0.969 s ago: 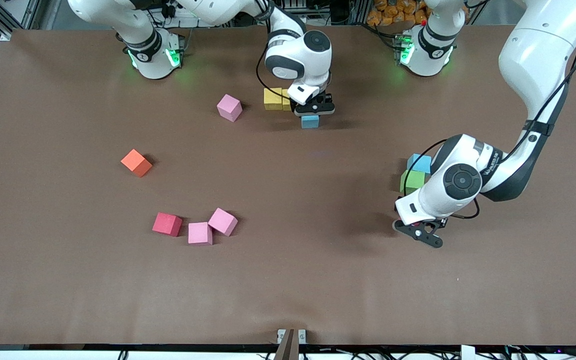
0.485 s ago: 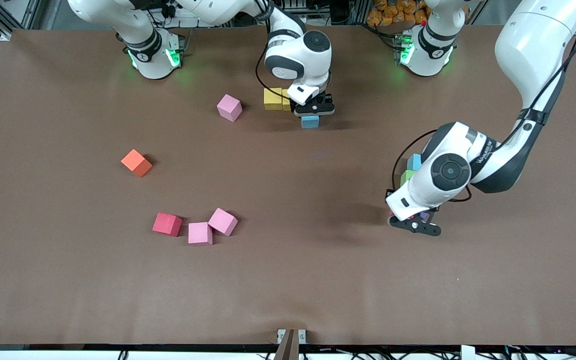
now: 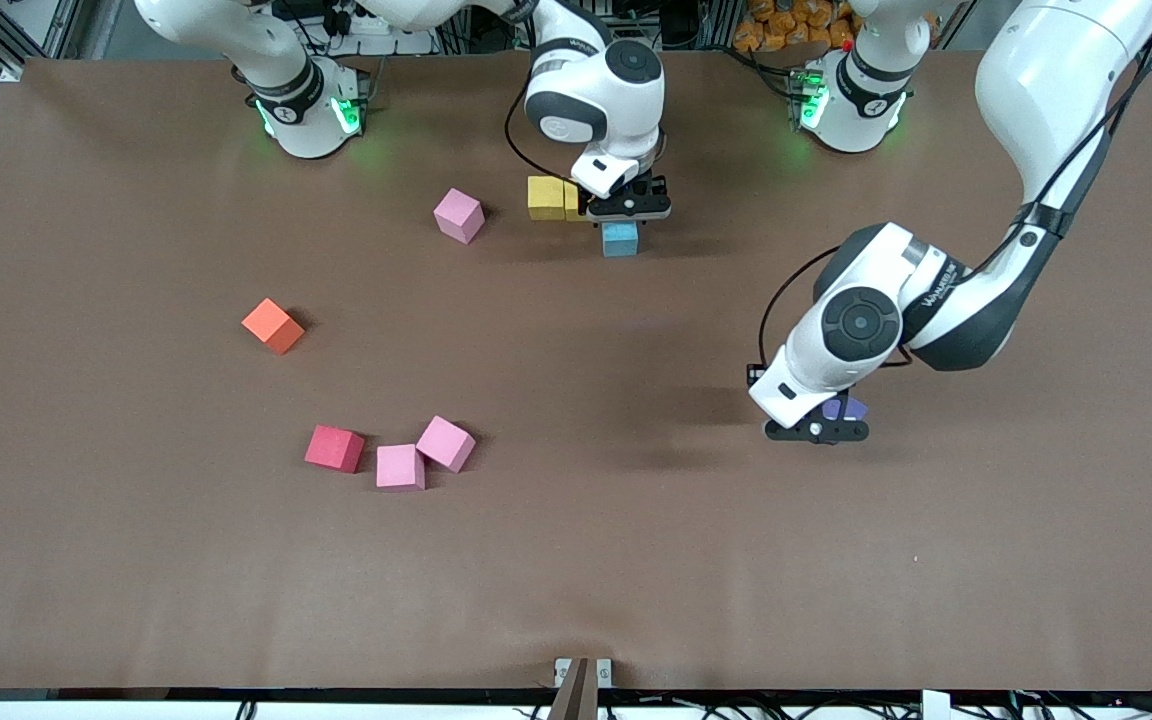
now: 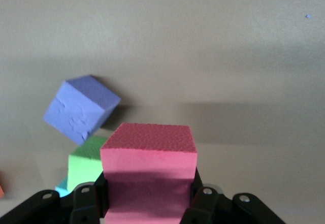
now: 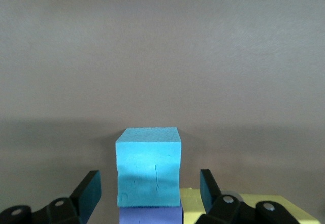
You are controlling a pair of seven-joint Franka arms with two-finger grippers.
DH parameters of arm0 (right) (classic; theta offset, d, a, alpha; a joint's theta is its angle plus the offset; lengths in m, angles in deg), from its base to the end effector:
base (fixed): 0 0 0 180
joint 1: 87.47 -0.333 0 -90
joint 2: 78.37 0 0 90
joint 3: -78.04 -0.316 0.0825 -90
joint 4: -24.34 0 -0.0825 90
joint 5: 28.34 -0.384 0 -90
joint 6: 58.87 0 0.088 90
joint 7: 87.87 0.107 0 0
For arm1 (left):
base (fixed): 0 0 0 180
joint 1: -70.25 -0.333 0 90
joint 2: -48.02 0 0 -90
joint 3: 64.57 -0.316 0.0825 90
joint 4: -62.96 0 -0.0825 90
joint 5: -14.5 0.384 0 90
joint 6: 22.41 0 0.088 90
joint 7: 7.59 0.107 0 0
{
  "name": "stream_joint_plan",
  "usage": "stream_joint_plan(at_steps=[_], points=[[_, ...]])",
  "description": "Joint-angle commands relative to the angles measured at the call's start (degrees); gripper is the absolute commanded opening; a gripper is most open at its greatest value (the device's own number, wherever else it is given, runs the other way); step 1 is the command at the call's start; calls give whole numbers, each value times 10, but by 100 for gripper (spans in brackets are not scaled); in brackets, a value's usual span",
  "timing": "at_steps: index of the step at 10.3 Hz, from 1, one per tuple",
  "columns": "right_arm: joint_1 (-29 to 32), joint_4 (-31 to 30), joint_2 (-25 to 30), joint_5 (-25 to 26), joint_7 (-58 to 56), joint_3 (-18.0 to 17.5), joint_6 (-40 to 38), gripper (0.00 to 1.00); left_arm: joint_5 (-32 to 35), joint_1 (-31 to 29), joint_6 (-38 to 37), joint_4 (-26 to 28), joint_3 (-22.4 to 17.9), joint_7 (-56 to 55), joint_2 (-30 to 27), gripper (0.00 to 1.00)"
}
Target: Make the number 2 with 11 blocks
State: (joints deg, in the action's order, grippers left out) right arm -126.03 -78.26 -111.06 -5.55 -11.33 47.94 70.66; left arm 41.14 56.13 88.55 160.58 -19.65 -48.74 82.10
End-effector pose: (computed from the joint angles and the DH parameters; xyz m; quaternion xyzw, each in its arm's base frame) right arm 0.2731 0.5928 0.2668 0.9996 0.0257 0.0137 0.0052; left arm 0.5927 -0.2547 0.3124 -0.9967 -0.0126 0.0643 0.0488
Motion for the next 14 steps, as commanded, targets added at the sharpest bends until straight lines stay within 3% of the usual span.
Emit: stream_joint_plan(at_steps=[1, 3, 5, 10, 14], points=[[99, -25, 39, 14, 11, -91, -55, 91, -28, -8, -5, 43, 12, -72, -35, 45], [228, -64, 72, 15, -22, -185, -60, 91, -42, -8, -5, 57, 24, -110, -36, 44], [345, -90, 95, 15, -70, -253, -64, 91, -42, -8, 5, 72, 36, -131, -35, 46], [519, -85, 122, 15, -266, -262, -93, 91, -27, 21, 91, 139, 66, -221, -34, 44], [665, -67, 106, 15, -464, -260, -81, 91, 6, 88, 136, 141, 62, -276, -8, 43]])
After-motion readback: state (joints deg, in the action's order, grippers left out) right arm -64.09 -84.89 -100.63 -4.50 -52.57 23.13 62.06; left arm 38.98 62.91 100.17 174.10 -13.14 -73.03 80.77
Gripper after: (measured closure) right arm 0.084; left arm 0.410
